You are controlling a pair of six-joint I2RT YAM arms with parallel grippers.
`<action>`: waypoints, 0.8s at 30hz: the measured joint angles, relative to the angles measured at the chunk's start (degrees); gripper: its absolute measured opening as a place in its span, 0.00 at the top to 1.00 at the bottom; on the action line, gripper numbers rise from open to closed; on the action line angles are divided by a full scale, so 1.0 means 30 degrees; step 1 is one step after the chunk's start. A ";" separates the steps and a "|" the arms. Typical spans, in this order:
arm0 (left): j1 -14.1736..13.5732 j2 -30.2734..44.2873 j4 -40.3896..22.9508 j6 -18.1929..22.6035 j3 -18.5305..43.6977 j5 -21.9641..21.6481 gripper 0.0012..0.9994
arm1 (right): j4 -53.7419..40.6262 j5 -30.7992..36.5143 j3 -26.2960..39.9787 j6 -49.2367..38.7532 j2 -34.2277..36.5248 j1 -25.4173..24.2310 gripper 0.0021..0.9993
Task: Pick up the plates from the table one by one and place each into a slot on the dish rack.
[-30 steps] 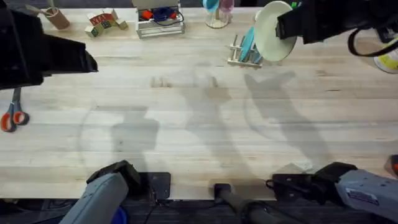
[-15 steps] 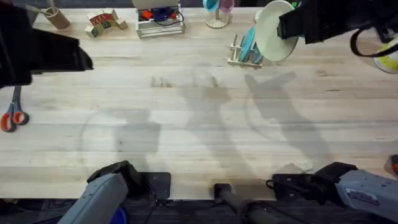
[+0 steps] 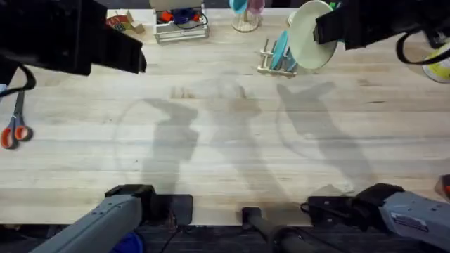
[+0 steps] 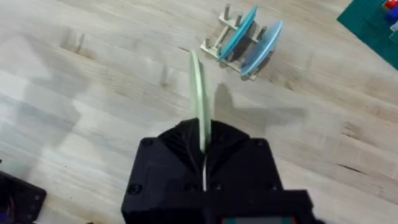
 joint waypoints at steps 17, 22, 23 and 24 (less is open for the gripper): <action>0.0000 -0.0007 0.0166 -0.0242 0.0000 -0.0182 0.00 | -0.0117 0.0000 0.0000 0.0000 0.0000 0.0000 0.97; 0.0000 -0.0007 0.0030 -0.0246 0.0000 -0.0182 0.00 | -0.0117 -0.0007 0.0000 0.0000 0.0000 0.0000 0.97; 0.0000 -0.0007 0.0037 -0.0241 0.0000 -0.0182 0.00 | -0.0117 -0.0007 0.0000 0.0000 0.0000 0.0000 0.97; 0.0000 -0.0007 0.0030 -0.0243 0.0000 -0.0182 0.00 | -0.0118 -0.0007 0.0000 0.0000 0.0000 0.0000 0.97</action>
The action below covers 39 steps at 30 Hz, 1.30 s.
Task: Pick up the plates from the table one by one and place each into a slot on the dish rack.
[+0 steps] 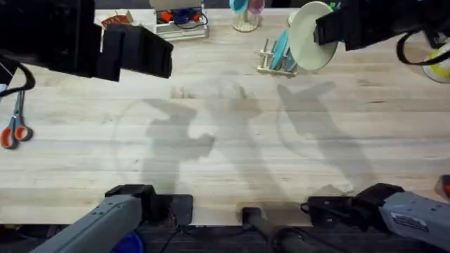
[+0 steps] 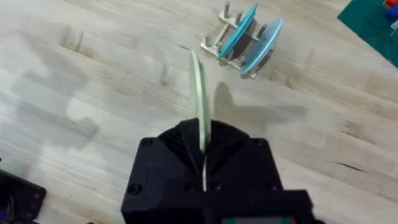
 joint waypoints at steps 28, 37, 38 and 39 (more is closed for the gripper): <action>0.0000 0.0000 0.0007 -0.0005 0.0000 0.0000 0.00 | -0.0323 0.0807 0.0000 0.2442 0.0000 0.0000 0.97; 0.0000 0.0000 0.0000 -0.0005 0.0000 0.0000 0.00 | -0.1189 0.1732 0.0000 0.7318 0.0000 0.0000 0.97; 0.0000 0.0000 0.0000 0.0002 0.0000 0.0000 0.00 | -0.1321 0.1763 0.0000 0.7745 0.0000 0.0000 0.97; 0.0000 0.0000 0.0000 0.0002 0.0000 0.0000 0.00 | -0.1472 0.1800 0.0000 0.8104 0.0000 0.0000 0.97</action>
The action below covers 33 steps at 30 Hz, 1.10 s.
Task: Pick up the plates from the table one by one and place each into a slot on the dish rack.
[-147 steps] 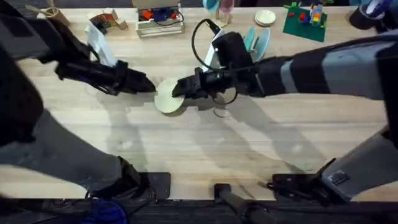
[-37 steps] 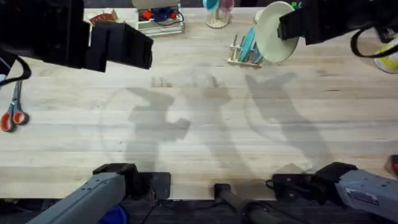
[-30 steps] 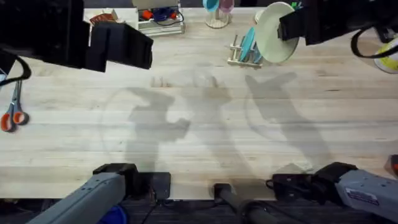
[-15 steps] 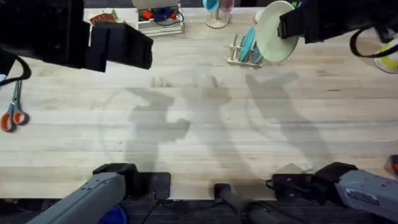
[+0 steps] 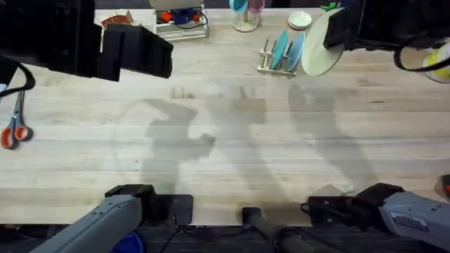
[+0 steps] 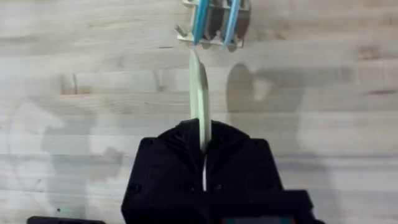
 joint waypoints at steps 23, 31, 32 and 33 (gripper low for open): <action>0.0000 0.0000 0.0007 0.0000 0.0000 0.0000 0.00 | -0.3514 0.0146 0.5249 0.1680 0.4629 0.0000 0.97; 0.0000 0.0000 0.0007 0.0000 0.0000 0.0000 0.00 | -0.5203 0.0493 0.8524 0.1950 0.7291 0.0000 0.97; 0.0000 0.0000 0.0000 0.0000 0.0000 0.0000 0.00 | -0.5244 0.0619 0.8803 0.1957 0.7514 0.0000 0.97; 0.0000 0.0000 0.0000 0.0000 0.0000 0.0000 0.00 | -0.5237 0.0711 0.9031 0.1964 0.7714 0.0000 0.97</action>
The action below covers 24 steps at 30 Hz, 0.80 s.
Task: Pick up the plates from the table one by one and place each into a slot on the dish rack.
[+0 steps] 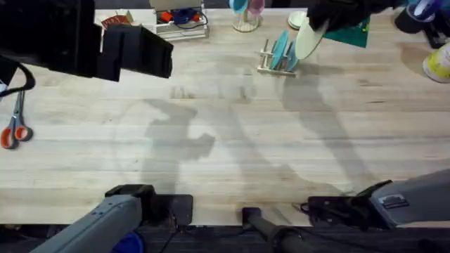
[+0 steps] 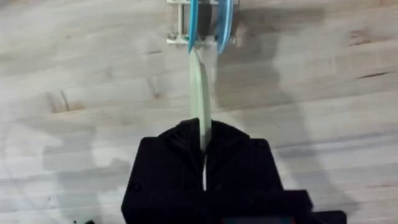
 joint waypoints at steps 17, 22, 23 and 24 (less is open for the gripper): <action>0.0000 0.0000 0.0000 0.0000 0.0000 0.0000 0.00 | 0.1055 0.0419 0.0360 -0.0217 0.0795 -0.2021 0.97; 0.0000 0.0000 0.0002 0.0000 0.0000 0.0000 0.00 | 0.1953 0.0441 0.0360 -0.0610 0.0795 -0.2084 0.97; 0.0000 0.0000 0.0007 0.0000 0.0000 0.0000 0.00 | 0.2068 0.0433 0.0360 -0.0619 0.0795 -0.2084 0.97; 0.0000 0.0000 0.0000 0.0000 0.0000 0.0005 0.00 | 0.2139 0.0441 0.0360 -0.0627 0.0795 -0.2084 0.97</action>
